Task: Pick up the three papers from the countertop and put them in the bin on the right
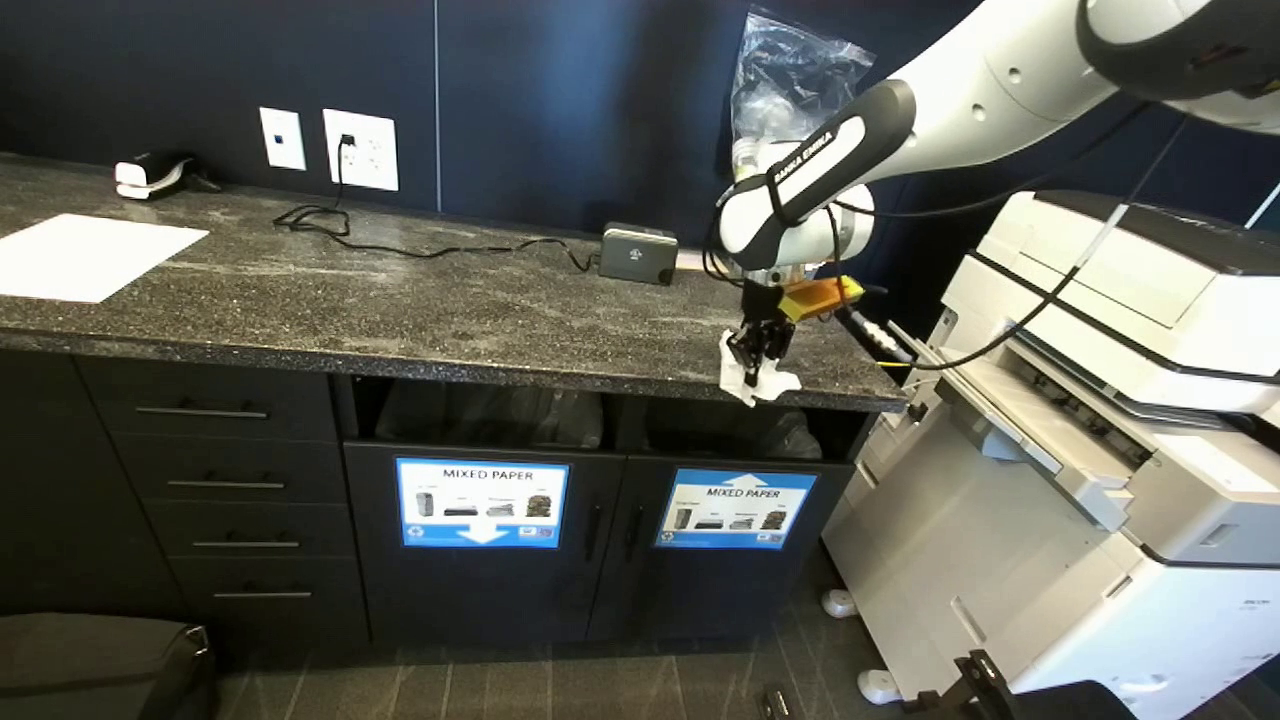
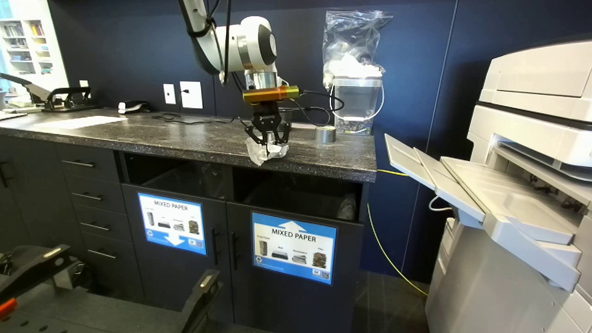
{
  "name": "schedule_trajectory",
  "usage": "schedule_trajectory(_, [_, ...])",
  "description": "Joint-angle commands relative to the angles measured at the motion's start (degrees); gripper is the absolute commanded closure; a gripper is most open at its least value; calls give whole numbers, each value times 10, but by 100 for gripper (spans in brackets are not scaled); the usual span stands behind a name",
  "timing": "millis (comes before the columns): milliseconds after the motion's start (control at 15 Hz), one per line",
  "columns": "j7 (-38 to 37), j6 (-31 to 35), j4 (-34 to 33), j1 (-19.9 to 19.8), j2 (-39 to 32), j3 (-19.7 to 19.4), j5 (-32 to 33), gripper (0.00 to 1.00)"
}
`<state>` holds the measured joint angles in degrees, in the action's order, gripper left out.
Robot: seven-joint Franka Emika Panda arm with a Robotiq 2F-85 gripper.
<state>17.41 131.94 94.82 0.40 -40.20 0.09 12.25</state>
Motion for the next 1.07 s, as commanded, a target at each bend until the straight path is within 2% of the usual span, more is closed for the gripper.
schedule_trajectory(0, [-14,84,142,-19,87,13,-16,96])
schedule_trajectory(733, [-15,343,493,-48,258,24,-64,96])
schedule_trajectory(1000, [4,437,556,-77,255,53,-97,96])
